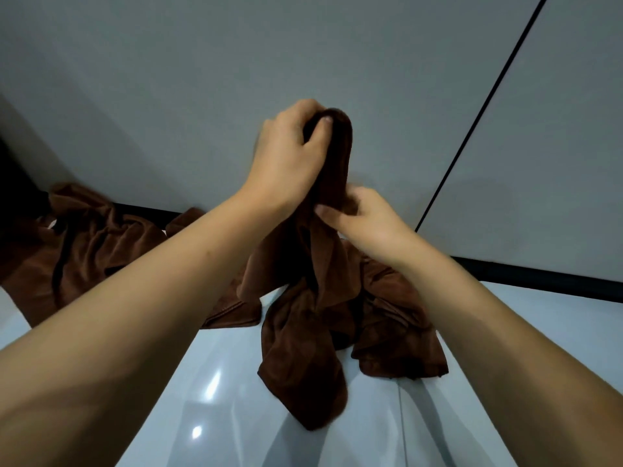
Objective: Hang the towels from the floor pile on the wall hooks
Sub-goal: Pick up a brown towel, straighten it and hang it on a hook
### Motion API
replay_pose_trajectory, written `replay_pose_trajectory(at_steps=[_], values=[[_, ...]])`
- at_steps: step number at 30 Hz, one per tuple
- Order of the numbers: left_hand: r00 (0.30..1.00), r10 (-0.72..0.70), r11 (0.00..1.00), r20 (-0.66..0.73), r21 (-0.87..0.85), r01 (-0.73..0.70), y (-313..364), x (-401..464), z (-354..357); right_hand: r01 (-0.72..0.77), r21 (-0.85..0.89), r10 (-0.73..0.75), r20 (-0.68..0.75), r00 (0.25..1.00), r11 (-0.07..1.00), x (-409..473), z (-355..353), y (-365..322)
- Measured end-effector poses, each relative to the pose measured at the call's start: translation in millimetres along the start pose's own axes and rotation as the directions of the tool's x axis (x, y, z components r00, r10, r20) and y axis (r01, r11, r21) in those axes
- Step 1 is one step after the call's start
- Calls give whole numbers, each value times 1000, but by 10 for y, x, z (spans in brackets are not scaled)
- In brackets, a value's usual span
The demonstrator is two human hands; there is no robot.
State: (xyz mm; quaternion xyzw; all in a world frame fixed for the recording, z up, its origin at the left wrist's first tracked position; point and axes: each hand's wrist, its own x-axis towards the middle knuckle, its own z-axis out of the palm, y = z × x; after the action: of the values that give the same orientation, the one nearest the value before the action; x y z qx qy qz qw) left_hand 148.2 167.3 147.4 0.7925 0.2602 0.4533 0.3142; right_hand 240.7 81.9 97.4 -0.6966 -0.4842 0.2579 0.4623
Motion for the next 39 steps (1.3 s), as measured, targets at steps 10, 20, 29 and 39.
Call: replay_pose_trajectory(at_steps=[10,20,29,39], values=[[978,178,984,-105,25,-176,162,70,-131,-198,38,202,-156,967,979,6,291,228],[917,-274,936,-290,138,324,-777,-3,-617,-78,232,176,-441,880,970,49,55,137],[880,-473,857,-43,210,470,-883,-50,-473,53,-134,-112,-483,868,990,94,-57,-176],[830,-215,971,516,25,236,-307,-204,-62,70,-344,-213,-396,893,936,99,-2,-210]])
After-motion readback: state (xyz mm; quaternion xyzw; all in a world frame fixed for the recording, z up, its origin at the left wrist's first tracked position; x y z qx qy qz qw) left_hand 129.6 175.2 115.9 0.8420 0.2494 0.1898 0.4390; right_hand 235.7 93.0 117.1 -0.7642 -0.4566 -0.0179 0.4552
